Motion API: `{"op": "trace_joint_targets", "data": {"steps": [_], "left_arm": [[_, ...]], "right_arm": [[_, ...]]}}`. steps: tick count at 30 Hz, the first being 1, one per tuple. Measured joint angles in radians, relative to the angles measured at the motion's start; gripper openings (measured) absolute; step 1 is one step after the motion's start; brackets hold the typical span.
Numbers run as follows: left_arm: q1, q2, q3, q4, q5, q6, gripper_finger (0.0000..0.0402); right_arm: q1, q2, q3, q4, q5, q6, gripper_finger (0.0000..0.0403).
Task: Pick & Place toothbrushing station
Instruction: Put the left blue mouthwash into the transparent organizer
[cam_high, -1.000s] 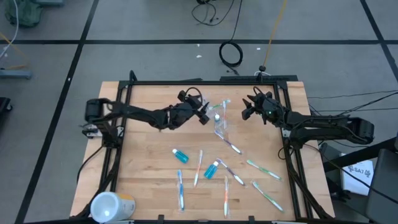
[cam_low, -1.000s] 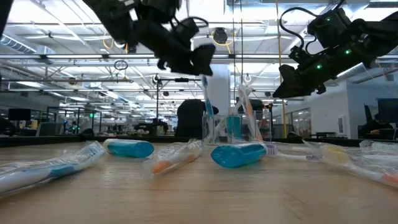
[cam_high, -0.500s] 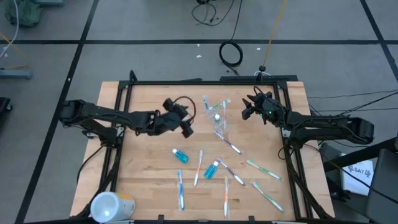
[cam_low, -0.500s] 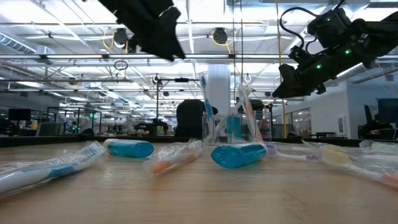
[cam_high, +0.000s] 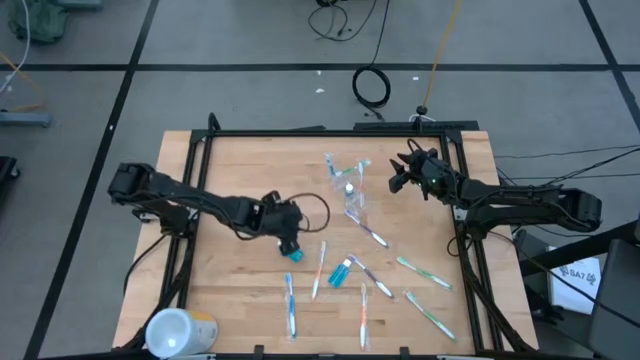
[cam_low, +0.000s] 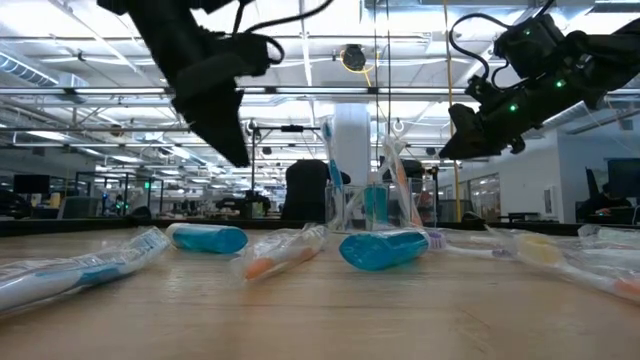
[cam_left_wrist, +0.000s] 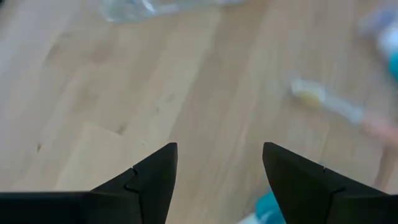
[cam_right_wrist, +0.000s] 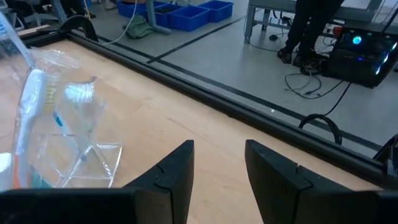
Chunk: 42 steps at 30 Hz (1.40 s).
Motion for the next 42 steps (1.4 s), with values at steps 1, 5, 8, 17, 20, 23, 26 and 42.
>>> {"op": "trace_joint_targets", "data": {"steps": [1,5,8,17,20,23,26,42], "left_arm": [[-0.005,0.014,0.000,-0.011,0.016,0.058,0.0244],[-0.024,0.065,0.000,-0.055,0.092,0.236,0.0244],[-0.028,0.095,0.000,-0.077,0.196,0.318,0.0244],[-0.001,0.064,0.000,-0.157,0.352,0.498,0.0244],[0.035,0.022,-0.001,-0.169,0.405,0.499,0.0244],[0.068,-0.021,-0.045,-0.092,0.430,0.556,0.0243],[0.097,-0.063,-0.145,0.060,0.498,0.635,0.0244],[0.135,-0.087,-0.447,0.511,0.534,0.590,0.0244]], "right_arm": [[0.000,0.000,0.000,-0.002,0.000,0.004,0.0134],[0.000,0.000,0.000,-0.005,-0.002,0.004,0.0134],[0.000,0.000,0.000,-0.006,-0.003,0.004,0.0134],[0.000,0.000,0.000,-0.031,-0.003,0.017,0.0134],[0.000,0.000,0.000,-0.036,-0.003,0.019,0.0134],[0.000,0.000,0.000,-0.041,-0.010,0.020,0.0134],[0.000,0.000,0.000,-0.046,-0.059,0.021,0.0134],[0.000,0.000,0.000,-0.096,-0.157,0.080,0.0134]]}}
